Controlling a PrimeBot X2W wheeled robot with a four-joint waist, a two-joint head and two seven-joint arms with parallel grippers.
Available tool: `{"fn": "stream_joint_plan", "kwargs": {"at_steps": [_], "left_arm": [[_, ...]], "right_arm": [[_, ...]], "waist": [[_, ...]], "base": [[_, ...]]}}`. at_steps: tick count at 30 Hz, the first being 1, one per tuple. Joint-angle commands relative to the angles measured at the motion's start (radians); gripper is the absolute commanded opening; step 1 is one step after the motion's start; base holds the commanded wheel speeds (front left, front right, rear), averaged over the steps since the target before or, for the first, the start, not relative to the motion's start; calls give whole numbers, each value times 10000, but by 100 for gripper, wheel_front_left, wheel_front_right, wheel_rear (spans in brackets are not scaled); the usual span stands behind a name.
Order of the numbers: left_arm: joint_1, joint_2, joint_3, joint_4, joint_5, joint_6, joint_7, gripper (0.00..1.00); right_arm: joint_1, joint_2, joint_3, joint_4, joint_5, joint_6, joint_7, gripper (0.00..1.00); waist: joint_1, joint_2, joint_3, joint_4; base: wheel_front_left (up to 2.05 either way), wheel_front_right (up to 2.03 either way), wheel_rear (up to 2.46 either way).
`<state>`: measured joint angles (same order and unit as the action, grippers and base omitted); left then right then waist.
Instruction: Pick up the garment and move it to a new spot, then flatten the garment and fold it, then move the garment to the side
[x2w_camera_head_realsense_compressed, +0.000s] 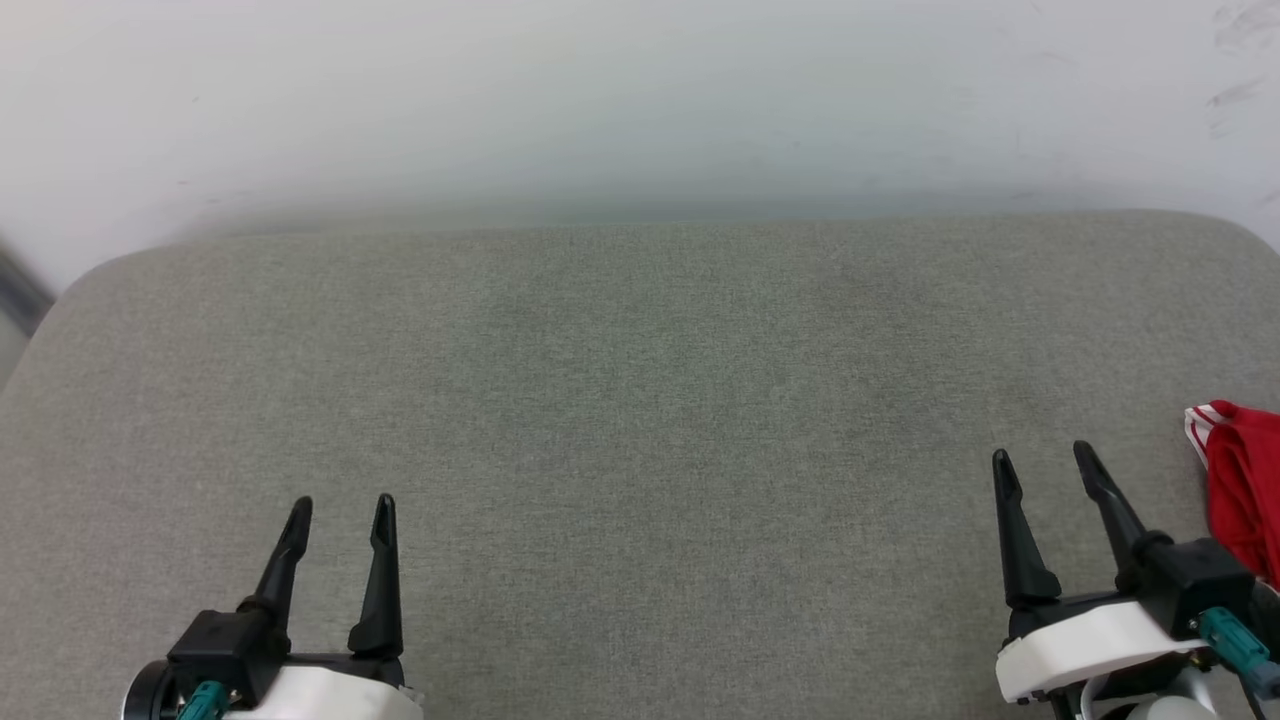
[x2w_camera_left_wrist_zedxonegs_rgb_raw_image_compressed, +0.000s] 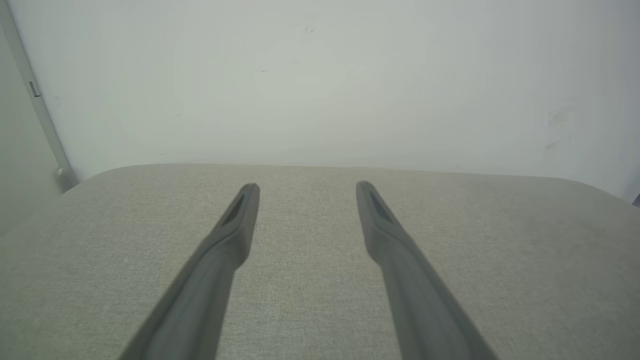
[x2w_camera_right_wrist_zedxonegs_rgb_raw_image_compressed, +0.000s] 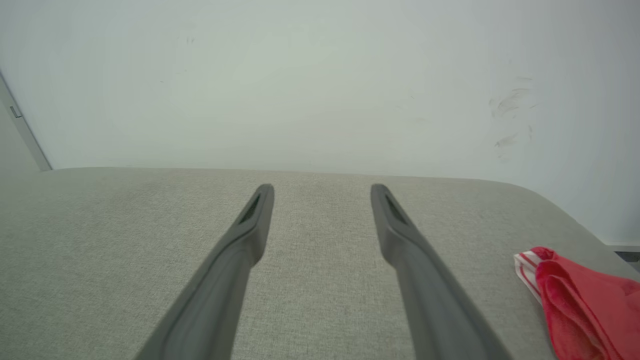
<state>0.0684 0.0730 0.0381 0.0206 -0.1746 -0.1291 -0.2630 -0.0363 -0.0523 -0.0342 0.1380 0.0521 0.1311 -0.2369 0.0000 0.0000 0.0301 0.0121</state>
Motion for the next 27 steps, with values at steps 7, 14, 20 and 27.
{"fn": "stream_joint_plan", "kwargs": {"at_steps": [7,14,20,27], "left_arm": [[43,-40,-21,297,-788,12,169,0],[-129,9,-16,475,-2017,14,432,0],[-292,42,-13,653,-3133,7,671,0],[-461,68,-4,838,-4335,0,930,0]], "right_arm": [[36,1,-80,357,779,0,227,0],[-16,3,-130,388,2050,-1,498,0],[-68,4,-173,421,3217,-1,741,0],[-145,6,-232,475,4479,-1,1016,0]], "waist": [[0,0,-8,-1],[0,0,-21,-7],[0,0,-34,-12],[0,0,-50,-19]], "base": [[0,0,0],[0,0,0],[0,0,0],[0,0,0]]}}
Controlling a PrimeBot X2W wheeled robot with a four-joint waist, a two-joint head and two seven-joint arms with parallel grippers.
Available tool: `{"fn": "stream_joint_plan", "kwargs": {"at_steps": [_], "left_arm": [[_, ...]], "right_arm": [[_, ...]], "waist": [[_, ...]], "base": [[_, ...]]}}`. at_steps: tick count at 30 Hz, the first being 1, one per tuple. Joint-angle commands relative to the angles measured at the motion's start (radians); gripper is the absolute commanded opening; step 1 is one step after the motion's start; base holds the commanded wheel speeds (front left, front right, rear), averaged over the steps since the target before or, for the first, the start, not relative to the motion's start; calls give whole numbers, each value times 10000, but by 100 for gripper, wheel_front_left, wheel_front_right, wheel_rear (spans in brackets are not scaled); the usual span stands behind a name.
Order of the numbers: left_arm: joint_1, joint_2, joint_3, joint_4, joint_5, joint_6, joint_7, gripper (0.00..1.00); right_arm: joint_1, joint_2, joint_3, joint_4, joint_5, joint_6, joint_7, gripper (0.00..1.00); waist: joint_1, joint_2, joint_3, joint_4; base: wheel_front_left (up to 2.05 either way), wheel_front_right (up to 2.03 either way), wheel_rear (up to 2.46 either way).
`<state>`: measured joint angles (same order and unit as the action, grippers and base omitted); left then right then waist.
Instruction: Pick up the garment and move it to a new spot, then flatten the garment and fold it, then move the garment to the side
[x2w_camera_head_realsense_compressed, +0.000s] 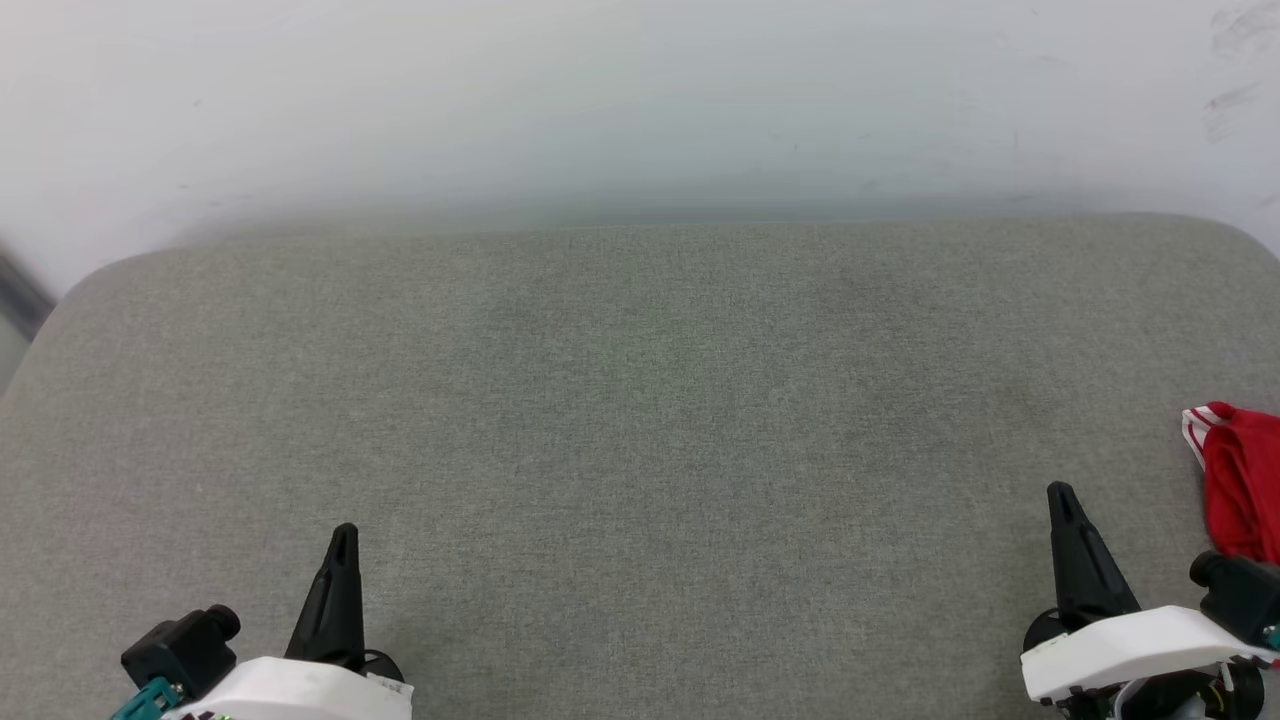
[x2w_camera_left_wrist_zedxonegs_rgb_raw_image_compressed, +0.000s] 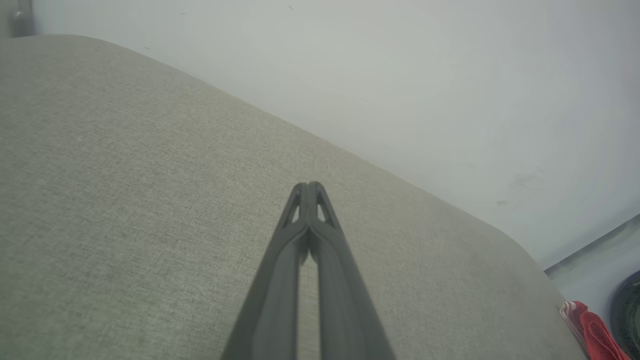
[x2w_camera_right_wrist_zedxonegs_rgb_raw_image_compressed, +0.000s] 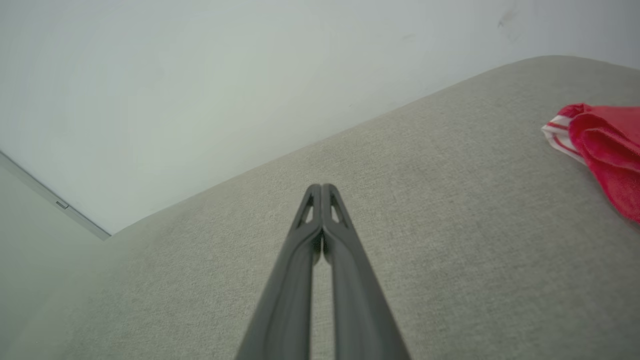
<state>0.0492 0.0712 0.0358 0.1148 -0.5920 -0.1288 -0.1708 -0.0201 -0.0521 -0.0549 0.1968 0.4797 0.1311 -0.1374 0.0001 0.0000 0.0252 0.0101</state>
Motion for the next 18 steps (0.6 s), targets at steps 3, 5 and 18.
{"fn": "stream_joint_plan", "kwargs": {"at_steps": [3,5,18], "left_arm": [[-374,98,31,11,-952,-7,186,0],[-417,102,38,46,-1258,-8,256,0],[-652,113,93,266,-3077,-12,681,0]], "right_arm": [[-358,6,-68,-71,1037,-1,210,0],[-380,6,-85,-55,1358,-2,280,0],[-495,10,-185,41,3300,-2,716,0]], "waist": [[0,0,-11,-4],[0,0,-15,-6],[0,0,-43,-19]], "base": [[0,0,0],[0,0,0],[0,0,0]]}}
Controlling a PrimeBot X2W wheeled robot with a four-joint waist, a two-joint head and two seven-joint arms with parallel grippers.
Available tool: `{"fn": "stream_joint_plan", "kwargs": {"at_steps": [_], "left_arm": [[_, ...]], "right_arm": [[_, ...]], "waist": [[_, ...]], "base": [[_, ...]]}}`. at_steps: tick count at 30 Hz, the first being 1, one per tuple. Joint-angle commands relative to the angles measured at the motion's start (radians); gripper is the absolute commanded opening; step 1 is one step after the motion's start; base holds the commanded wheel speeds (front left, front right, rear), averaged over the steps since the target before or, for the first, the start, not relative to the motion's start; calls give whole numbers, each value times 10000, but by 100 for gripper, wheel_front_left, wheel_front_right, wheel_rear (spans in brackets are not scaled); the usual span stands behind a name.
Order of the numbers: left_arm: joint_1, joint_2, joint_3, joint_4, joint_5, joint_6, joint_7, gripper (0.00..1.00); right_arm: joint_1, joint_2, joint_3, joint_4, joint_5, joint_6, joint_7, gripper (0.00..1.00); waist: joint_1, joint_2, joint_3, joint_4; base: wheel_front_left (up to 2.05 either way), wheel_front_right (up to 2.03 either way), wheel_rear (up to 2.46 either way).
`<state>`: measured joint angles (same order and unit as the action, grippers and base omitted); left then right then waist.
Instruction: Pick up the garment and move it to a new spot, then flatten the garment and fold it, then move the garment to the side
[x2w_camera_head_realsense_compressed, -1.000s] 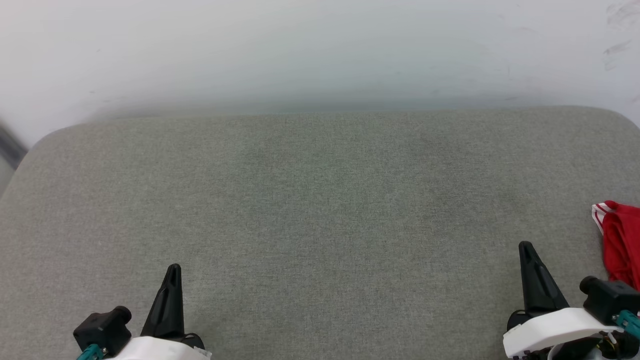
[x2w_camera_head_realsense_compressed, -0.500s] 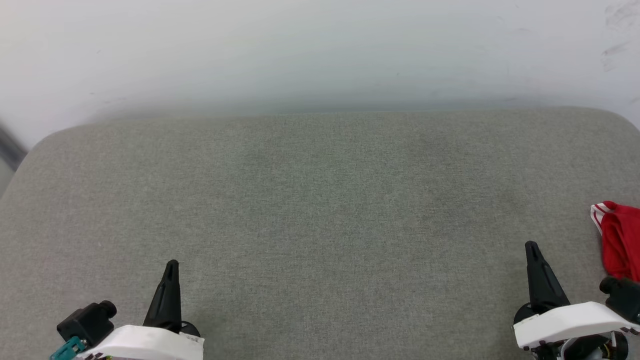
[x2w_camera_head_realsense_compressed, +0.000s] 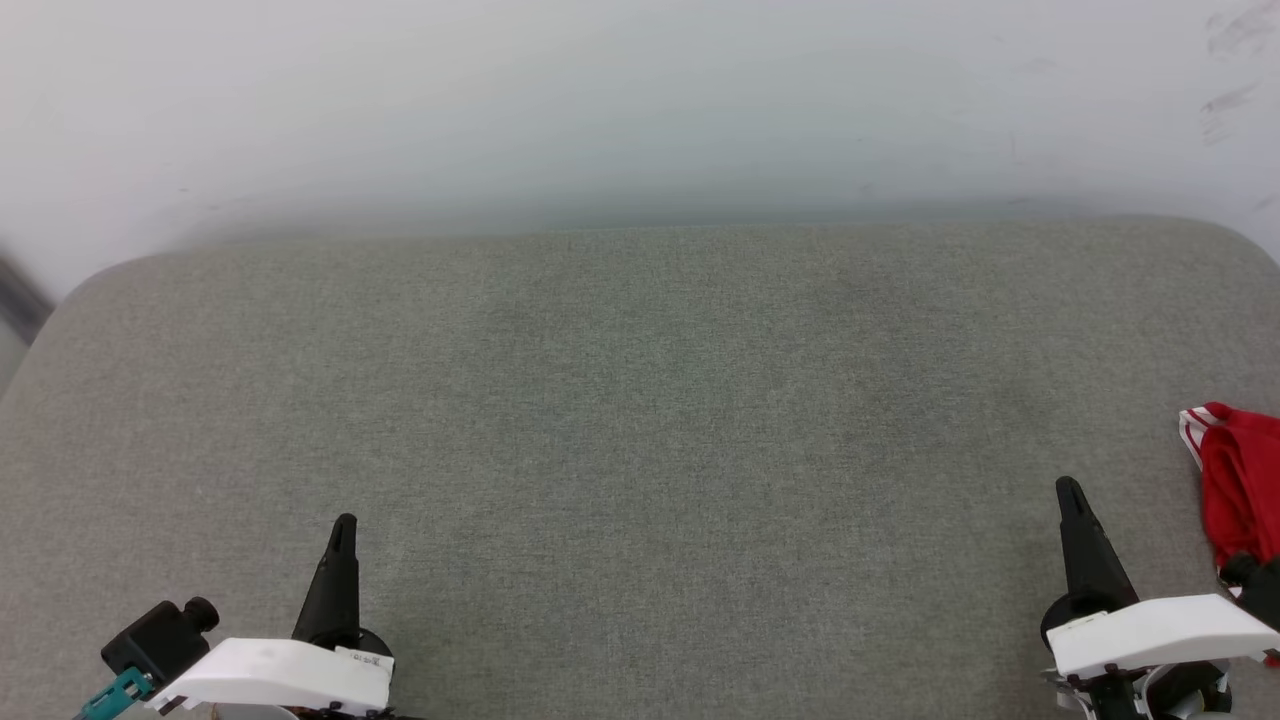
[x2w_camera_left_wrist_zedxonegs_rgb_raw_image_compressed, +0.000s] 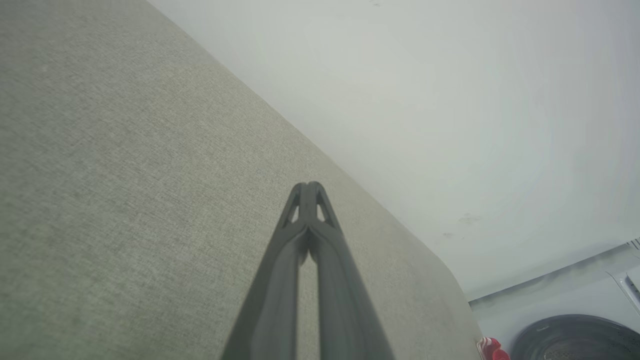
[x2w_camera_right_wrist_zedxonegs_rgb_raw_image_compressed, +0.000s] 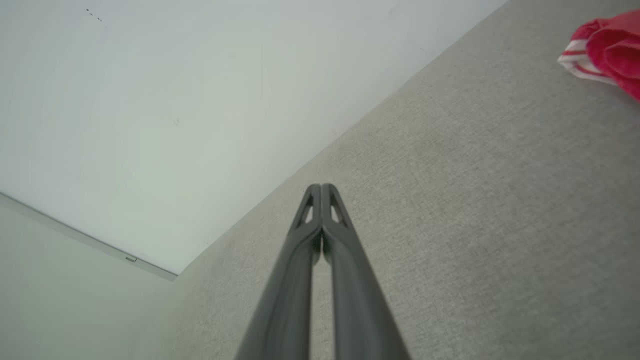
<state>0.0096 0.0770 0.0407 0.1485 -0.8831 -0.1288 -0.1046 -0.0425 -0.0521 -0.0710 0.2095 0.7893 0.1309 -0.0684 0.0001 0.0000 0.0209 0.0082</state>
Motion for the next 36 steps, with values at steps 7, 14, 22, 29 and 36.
{"fn": "stream_joint_plan", "kwargs": {"at_steps": [7,14,22,29,36], "left_arm": [[-364,55,78,42,-1040,-14,235,0],[-476,50,115,153,-1853,-16,442,0],[-590,39,159,271,-2710,-17,663,0],[-680,26,196,370,-3411,-19,854,0],[-769,11,236,463,-4066,-21,1032,0]], "right_arm": [[-327,12,-74,-35,1140,0,245,0],[-387,14,-119,9,2021,0,439,0],[-436,15,-168,61,2950,0,651,0],[-491,17,-210,101,3716,0,823,0],[-522,19,-246,143,4437,0,982,0]], "waist": [[0,0,-15,-7],[0,0,-30,-14],[-1,0,-47,-22],[-1,0,-62,-29],[-1,0,-78,-36]], "base": [[0,0,0],[0,0,0],[0,0,0],[0,0,0],[0,0,0]]}}
